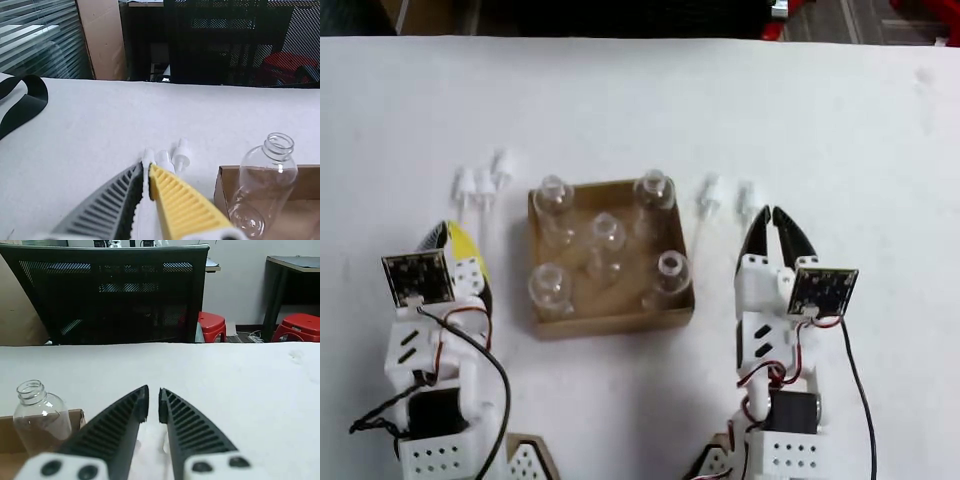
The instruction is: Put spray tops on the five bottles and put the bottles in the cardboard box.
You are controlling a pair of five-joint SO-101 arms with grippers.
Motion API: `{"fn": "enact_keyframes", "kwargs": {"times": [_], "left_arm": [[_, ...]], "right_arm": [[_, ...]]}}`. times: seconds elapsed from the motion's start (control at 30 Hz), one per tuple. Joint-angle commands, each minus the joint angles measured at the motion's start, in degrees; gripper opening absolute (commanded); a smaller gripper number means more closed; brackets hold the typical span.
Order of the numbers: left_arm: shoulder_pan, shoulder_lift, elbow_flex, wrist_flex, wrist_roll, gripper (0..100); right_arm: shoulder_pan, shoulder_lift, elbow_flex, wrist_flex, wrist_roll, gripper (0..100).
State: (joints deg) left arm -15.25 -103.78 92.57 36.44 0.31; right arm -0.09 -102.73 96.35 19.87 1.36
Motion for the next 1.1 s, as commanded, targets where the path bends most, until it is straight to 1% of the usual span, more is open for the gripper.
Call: {"fn": "enact_keyframes", "kwargs": {"times": [0.0, 0.07, 0.13, 0.2, 0.27, 0.47, 0.57, 0.7, 0.8, 0.9, 0.97, 1.07], "left_arm": [[-3.0, -1.0, -5.4, -1.8, -3.3, 3], [-6.9, -1.0, -7.9, -1.5, -4.4, 3], [-11.0, -1.0, -9.9, -1.5, -2.8, 3], [-13.8, -1.0, -11.8, -1.7, -2.0, 3], [-14.3, -1.0, -14.2, -1.6, -2.9, 3], [-14.3, -0.7, -22.2, -1.3, -12.0, 3], [-14.3, -0.7, -25.8, 1.5, -15.7, 3], [-14.1, 0.3, -29.0, 3.4, -17.4, 3], [-14.0, 7.8, -32.9, 3.4, -17.7, 3], [-14.0, 21.8, -41.1, 4.8, -17.7, 3], [-14.0, 32.8, -49.0, 8.0, -17.5, 3], [-13.4, 49.0, -62.6, 15.1, -17.4, 3]], "right_arm": [[-2.2, -0.6, 0.5, -1.6, -0.2, 1.9], [-2.2, -0.6, 0.5, -1.6, -0.2, 1.9], [-2.2, -0.6, 0.5, -1.3, -0.2, 1.9], [-2.2, -0.5, 0.5, -1.2, -0.2, 1.9], [-2.2, -0.5, 0.5, -1.2, -0.2, 1.9], [-2.2, -0.5, 0.5, -1.2, -0.2, 1.9], [-2.2, -0.5, 0.5, -1.2, -0.2, 1.9], [-2.2, -0.5, 0.5, -1.2, -0.2, 1.9], [-2.2, -0.5, 0.5, -1.2, -0.2, 1.9], [-2.2, -0.5, 0.5, -1.2, -0.2, 1.9], [-2.2, -0.5, 0.5, -1.1, -0.2, 1.9], [-2.2, -0.5, 0.5, -1.1, -0.2, 1.9]]}}
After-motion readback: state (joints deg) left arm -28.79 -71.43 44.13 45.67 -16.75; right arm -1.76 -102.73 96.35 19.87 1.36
